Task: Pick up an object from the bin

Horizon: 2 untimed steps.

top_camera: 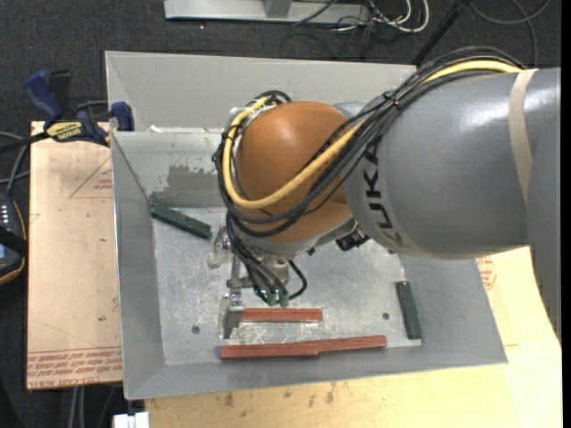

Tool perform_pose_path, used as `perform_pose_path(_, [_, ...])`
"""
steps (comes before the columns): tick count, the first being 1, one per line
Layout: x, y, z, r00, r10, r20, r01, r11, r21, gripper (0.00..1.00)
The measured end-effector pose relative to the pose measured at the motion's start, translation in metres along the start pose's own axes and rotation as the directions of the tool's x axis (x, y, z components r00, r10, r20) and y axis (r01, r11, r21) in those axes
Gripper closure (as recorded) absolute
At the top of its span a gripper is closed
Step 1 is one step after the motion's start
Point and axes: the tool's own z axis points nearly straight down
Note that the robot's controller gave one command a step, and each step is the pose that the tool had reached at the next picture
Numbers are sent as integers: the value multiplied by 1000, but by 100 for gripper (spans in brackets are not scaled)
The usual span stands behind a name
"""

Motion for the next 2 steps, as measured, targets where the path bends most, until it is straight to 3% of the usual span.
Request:
perform_pose_path(1, [-2, -1, -4, 1000, 4, 8, -4, 1000, -2, 0])
perform_pose_path(2, [-4, -15, 41, 998, -68, 12, 68, 998, -2, 0])
